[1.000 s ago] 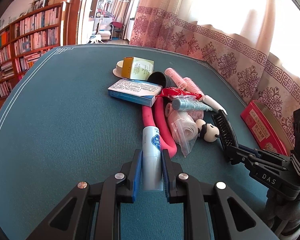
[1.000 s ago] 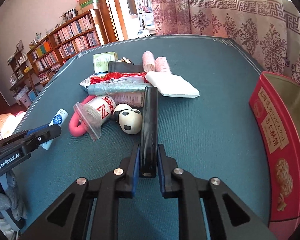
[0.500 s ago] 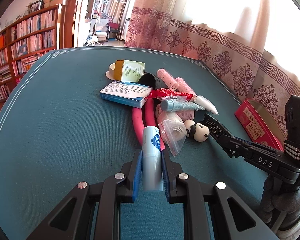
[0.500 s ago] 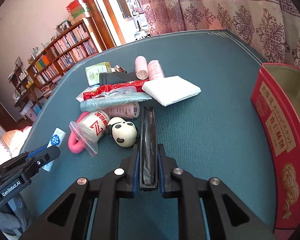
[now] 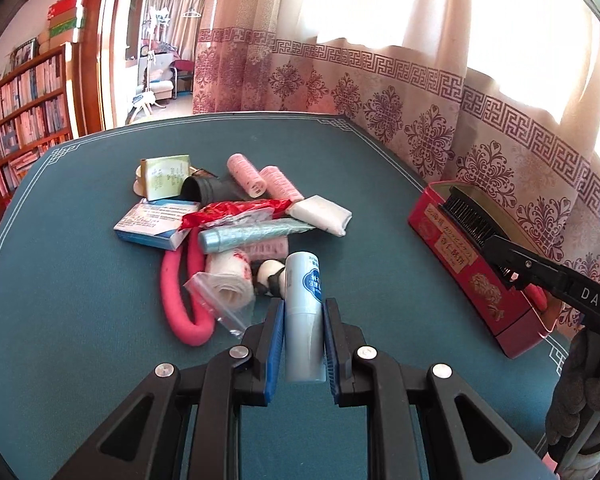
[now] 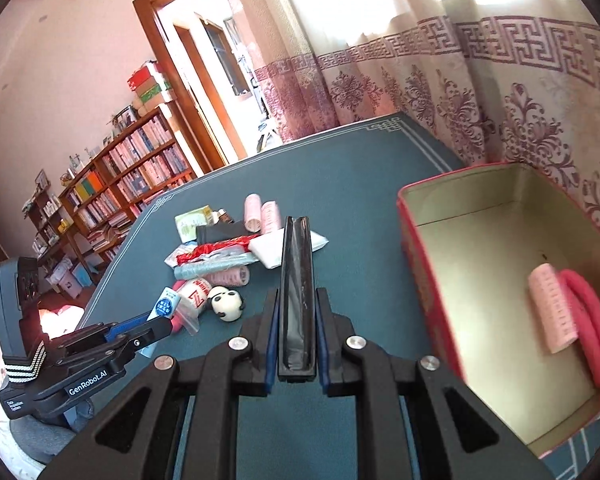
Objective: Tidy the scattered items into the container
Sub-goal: 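Carry the tube and comb into the red tin and release them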
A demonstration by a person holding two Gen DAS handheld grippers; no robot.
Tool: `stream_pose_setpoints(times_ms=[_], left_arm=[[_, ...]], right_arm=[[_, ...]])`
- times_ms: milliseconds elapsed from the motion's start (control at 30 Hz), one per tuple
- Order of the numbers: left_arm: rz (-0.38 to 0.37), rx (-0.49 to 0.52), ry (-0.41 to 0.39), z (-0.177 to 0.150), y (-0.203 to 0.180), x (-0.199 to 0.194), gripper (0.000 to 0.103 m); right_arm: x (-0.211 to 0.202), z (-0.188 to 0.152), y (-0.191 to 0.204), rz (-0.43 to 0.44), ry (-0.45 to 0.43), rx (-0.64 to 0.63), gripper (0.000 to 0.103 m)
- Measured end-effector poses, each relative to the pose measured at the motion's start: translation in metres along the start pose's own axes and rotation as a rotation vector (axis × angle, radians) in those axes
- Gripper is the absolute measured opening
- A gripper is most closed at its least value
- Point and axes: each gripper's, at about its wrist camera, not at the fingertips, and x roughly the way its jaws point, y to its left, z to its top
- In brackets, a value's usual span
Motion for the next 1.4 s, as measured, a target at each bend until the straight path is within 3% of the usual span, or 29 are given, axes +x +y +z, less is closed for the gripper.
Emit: stream_pose_setpoints(times_ms=[300,667,1100,1167,1200,1233,1400], left_arm=[[-0.115,0.131,0.014,0.019,-0.083,0.021,0.02],[-0.261,0.261,0.034,0.043,-0.18,0.049,0.02],[-0.287,0.269,0.105,0.047,-0.207,0.088,0.02],[-0.287,0.254,0.113,0.048,-0.204,0.09,0.03],[-0.288,0.238,0.11,0.048,-0.201,0.09,0.049],[-0.286,0.223,0.099,0.049,-0.198,0.088,0.062],[-0.272,0.201,0.07,0.053,-0.186,0.08,0.062]], right_arm=[[-0.045,0.001,-0.083,-0.172,-0.055,0.085,0.017],[-0.061,-0.009,-0.119,-0.229,-0.061,0.104,0.017],[-0.056,-0.011,-0.131,-0.215,-0.039,0.112,0.017],[-0.054,-0.012,-0.133,-0.209,-0.035,0.12,0.018],[-0.053,-0.011,-0.135,-0.205,-0.036,0.131,0.018],[-0.053,-0.011,-0.136,-0.199,-0.037,0.143,0.019],[-0.053,-0.01,-0.136,-0.206,-0.044,0.156,0.022]])
